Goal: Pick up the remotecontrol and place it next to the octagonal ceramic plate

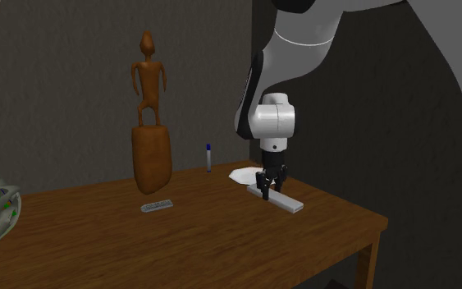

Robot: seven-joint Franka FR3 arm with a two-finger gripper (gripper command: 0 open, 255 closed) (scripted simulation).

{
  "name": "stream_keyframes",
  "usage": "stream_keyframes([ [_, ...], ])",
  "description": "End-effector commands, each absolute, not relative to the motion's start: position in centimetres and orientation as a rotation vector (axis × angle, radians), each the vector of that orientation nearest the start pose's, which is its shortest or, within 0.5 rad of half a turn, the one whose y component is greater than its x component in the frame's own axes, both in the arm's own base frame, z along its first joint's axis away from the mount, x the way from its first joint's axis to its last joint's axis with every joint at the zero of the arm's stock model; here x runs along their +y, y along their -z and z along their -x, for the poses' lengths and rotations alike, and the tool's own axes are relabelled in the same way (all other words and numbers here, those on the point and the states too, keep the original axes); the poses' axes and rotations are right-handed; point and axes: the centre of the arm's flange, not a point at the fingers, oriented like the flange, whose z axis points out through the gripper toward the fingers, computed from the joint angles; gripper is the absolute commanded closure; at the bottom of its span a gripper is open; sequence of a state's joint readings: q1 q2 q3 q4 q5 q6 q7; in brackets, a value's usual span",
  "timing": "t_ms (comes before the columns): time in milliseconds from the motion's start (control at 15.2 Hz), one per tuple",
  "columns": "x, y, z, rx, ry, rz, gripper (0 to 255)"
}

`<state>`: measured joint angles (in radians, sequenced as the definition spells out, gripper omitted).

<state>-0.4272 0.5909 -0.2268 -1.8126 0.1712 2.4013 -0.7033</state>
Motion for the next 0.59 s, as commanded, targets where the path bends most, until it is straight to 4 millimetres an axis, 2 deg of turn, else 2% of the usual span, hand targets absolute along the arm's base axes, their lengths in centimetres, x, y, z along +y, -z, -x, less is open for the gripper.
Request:
stream_keyframes([
  [0, -38.8, -22.2, -52.6, 0.06, 0.014, 3.159, 255],
  [66, -38.8, -22.2, -52.6, 0.06, 0.014, 3.159, 0],
  [396, -38.8, -22.3, -52.6, 0.06, 0.014, 3.159, 0],
  [528, -38.8, -24.9, -52.5, 0.06, 0.014, 3.159, 0],
])
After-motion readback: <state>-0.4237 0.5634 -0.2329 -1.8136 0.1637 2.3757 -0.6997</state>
